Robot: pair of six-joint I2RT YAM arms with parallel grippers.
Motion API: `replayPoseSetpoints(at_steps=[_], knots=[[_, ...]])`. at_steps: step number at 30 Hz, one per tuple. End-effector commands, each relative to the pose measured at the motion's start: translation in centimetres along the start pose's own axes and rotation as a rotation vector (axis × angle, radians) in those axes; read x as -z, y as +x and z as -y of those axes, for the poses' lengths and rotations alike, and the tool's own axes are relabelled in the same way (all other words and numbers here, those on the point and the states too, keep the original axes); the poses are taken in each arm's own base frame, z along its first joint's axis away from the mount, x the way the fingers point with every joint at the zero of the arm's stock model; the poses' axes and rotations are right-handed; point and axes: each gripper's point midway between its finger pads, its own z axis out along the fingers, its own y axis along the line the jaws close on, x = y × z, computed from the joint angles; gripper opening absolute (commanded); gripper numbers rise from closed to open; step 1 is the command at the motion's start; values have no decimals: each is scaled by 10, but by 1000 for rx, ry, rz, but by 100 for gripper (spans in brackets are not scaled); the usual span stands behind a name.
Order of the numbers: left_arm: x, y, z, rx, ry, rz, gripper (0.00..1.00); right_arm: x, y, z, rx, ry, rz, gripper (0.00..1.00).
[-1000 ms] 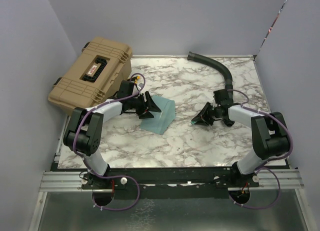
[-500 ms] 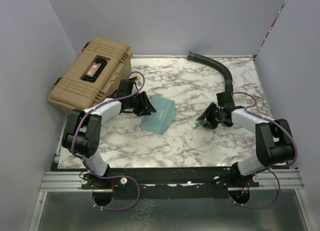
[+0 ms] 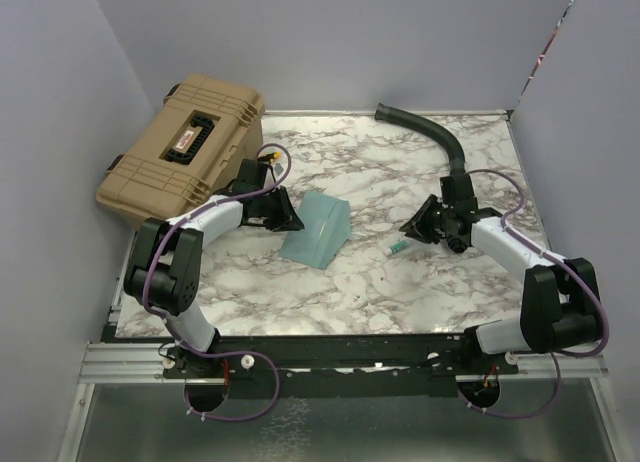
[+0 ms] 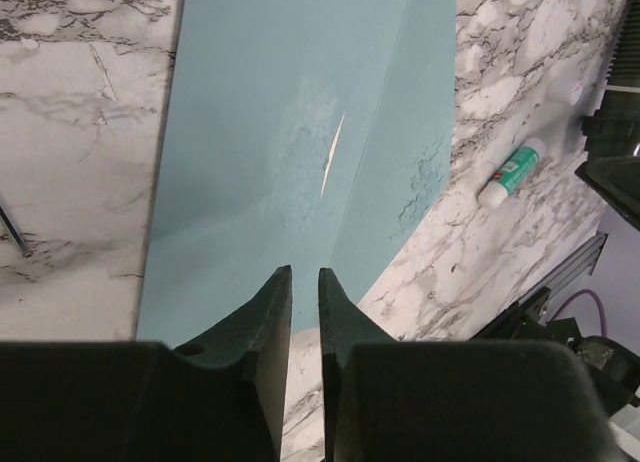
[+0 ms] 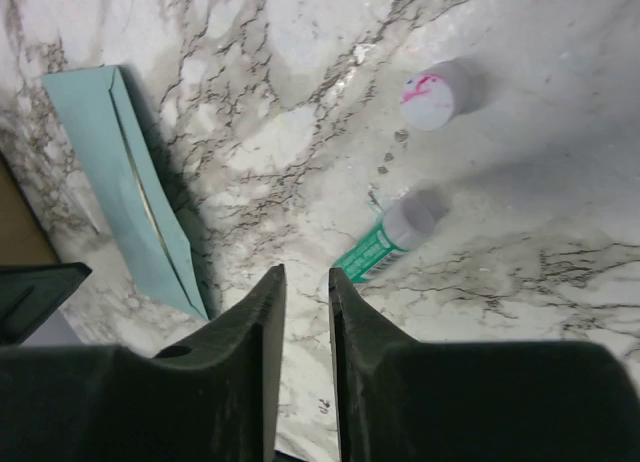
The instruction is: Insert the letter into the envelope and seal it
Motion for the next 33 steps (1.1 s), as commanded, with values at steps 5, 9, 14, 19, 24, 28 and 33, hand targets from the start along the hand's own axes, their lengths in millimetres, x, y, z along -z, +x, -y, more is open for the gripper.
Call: replayPoseSetpoints(at_steps=[5, 9, 14, 19, 24, 28, 33], knots=[[-15, 17, -20, -94, -49, -69, 3, -7, 19, -59, 140, -223, -71, 19], [-19, 23, -32, -78, -113, -66, 0, -23, 24, -65, 139, -249, -89, 18], [-23, 38, -50, -54, -181, -89, 0, -57, 41, -71, 185, -233, -158, 18], [-23, 45, -60, -83, -234, -98, 0, -81, 43, -79, 185, -244, -175, 18], [-26, 52, -63, -91, -247, -115, 0, -93, 57, -98, 237, -353, -255, 18], [-28, 54, -63, -95, -249, -124, 0, -90, 75, -114, 285, -484, -310, 18], [-31, 57, -59, -114, -239, -135, 0, -84, 92, -133, 298, -638, -358, 19]])
